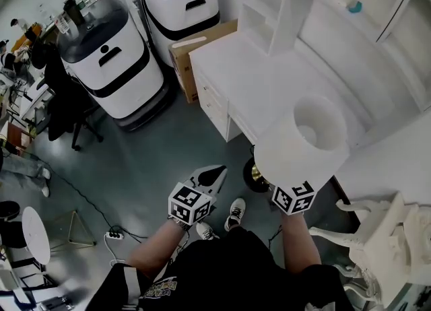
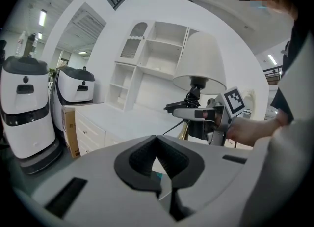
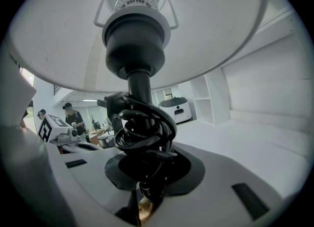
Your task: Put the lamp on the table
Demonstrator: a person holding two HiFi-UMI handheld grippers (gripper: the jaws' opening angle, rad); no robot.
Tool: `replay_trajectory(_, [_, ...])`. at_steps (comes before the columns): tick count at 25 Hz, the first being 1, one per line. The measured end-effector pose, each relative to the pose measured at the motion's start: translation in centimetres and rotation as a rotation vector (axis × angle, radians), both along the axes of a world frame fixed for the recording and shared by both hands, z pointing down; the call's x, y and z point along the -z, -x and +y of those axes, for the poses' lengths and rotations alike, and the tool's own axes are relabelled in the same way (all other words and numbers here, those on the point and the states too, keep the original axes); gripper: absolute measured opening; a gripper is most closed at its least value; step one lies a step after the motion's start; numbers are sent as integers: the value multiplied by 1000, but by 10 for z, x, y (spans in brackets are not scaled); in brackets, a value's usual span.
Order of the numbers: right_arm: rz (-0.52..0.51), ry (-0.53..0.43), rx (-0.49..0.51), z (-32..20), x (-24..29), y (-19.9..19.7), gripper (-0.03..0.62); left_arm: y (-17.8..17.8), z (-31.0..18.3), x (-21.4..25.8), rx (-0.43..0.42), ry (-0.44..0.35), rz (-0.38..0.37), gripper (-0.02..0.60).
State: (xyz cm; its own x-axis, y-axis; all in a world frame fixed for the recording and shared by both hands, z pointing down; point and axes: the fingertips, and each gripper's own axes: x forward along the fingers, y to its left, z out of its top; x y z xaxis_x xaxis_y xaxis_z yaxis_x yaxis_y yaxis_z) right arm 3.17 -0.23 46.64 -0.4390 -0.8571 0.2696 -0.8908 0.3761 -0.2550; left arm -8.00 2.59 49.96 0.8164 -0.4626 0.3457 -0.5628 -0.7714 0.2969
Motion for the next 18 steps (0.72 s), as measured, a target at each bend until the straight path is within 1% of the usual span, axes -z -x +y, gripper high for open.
replay_trajectory(5, [-3, 1, 0, -30, -3, -25, 89, -23, -27, -3, 0, 6, -11, 6])
replay_trajectory(10, [11, 1, 17, -56, -7, -46, 89, -41, -53, -8, 24, 18, -18, 6])
replay_trajectory(18, [14, -11, 31, -89, -5, -74, 89, -72, -84, -3, 30, -11, -16, 6])
